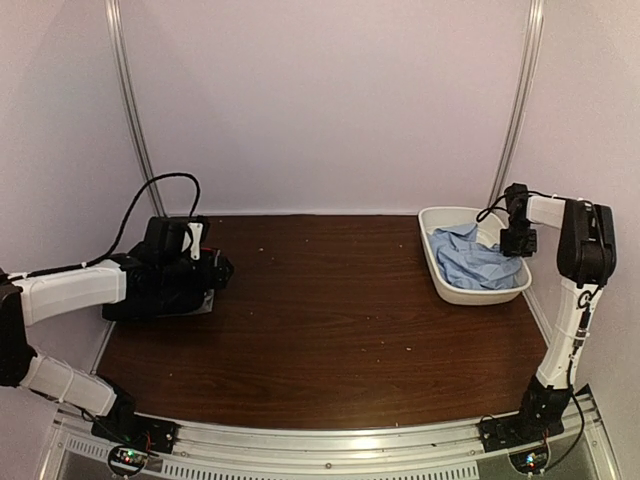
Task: Fold and stack the long sleeve shirts
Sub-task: Move the bin to the corner of the board, then pick up the crumpled shirt from the bin, then place the crumpled shirt at the center of the board, then flatten out the crumpled shirt at the center of the board.
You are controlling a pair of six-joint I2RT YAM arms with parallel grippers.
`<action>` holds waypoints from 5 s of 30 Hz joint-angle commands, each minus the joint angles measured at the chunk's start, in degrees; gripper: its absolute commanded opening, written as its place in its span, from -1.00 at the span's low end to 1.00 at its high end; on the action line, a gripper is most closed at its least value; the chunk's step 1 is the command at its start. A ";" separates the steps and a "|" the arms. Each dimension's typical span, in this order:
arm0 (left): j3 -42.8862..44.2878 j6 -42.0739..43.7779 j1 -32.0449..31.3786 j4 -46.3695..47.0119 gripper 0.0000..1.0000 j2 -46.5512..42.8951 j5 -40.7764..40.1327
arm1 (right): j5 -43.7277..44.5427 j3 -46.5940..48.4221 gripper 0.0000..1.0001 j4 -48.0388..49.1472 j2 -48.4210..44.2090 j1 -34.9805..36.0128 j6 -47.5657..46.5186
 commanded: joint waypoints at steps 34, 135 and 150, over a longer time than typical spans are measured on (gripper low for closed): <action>1.93 0.16 -4.82 -2.50 0.95 1.53 -3.39 | 1.14 -18.67 0.53 4.17 -9.69 13.71 5.05; 77.83 -8.36 -4.65 -18.86 -1.00 22.29 27.39 | -20.32 -30.89 1.00 22.44 -45.52 57.76 6.88; 75.49 -8.34 -4.74 -18.59 -1.00 18.56 29.05 | 19.39 -13.31 0.76 12.30 -23.62 68.98 3.22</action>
